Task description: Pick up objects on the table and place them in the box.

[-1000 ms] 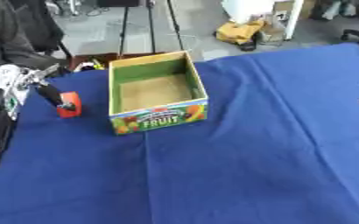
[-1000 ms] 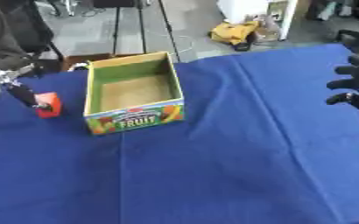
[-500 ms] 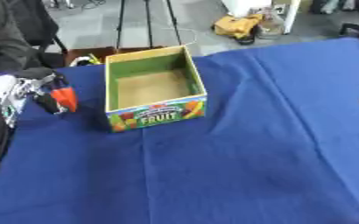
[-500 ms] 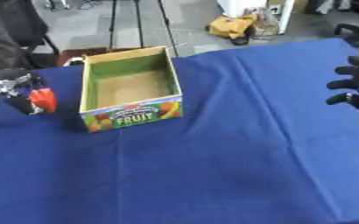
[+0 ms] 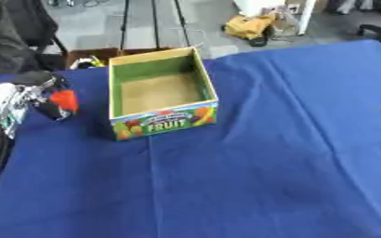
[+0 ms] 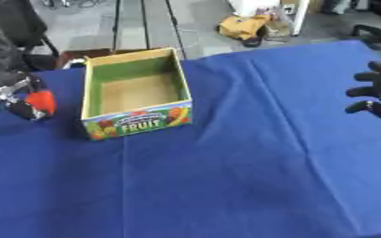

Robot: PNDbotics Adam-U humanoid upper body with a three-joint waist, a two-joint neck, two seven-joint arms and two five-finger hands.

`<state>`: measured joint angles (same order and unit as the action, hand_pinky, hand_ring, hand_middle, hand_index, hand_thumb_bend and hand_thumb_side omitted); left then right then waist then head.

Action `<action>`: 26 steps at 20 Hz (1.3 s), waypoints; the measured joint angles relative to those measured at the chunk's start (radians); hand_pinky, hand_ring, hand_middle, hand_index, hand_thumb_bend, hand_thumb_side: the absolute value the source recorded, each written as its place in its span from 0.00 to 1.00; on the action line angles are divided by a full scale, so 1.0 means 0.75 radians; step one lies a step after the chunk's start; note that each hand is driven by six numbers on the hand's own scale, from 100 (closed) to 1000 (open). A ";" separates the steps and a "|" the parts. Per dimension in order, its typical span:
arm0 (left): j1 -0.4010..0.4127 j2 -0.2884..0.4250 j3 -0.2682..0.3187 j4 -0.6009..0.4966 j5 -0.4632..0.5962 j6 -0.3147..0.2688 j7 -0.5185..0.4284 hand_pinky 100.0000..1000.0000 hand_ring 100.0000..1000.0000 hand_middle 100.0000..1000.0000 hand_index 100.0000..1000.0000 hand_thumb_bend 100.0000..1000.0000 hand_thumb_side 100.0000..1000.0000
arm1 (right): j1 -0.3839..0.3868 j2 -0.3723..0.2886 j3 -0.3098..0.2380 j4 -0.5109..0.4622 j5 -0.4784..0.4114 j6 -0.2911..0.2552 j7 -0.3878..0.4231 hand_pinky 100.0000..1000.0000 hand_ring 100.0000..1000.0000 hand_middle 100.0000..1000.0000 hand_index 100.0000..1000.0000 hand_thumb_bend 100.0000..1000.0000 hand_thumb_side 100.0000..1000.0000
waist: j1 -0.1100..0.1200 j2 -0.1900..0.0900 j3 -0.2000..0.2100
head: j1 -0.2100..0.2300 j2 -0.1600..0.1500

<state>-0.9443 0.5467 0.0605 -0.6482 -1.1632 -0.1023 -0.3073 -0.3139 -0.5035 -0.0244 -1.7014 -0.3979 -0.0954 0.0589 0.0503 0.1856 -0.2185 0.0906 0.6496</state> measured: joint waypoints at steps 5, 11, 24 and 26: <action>0.000 0.000 0.000 -0.002 -0.001 -0.002 0.012 0.83 0.75 0.69 0.83 0.62 0.12 | -0.003 0.000 0.000 0.000 0.000 -0.001 0.003 0.48 0.62 0.68 0.83 0.17 0.48 | 0.000 0.005 0.006 | -0.005 0.000; 0.008 0.000 0.000 0.003 0.004 0.003 -0.015 0.74 0.63 0.57 0.77 0.53 0.08 | -0.004 0.000 0.000 0.000 0.000 0.000 0.004 0.48 0.63 0.68 0.83 0.17 0.48 | 0.000 0.012 0.005 | -0.007 -0.001; 0.011 0.000 -0.002 -0.055 0.091 0.021 -0.069 0.63 0.44 0.38 0.59 0.32 0.06 | -0.003 0.000 -0.001 0.000 0.000 0.000 0.005 0.48 0.63 0.68 0.84 0.16 0.48 | -0.001 0.007 0.013 | -0.018 -0.002; -0.006 0.001 -0.012 -0.125 0.121 0.005 -0.084 0.63 0.43 0.38 0.58 0.32 0.06 | -0.002 0.000 -0.001 0.000 0.000 -0.001 0.003 0.48 0.63 0.68 0.84 0.16 0.48 | -0.001 0.000 0.015 | -0.019 -0.002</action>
<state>-0.9489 0.5474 0.0515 -0.7422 -1.0725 -0.0989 -0.3701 -0.3155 -0.5034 -0.0253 -1.7014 -0.3979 -0.0962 0.0613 0.0495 0.1853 -0.2073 0.0760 0.6484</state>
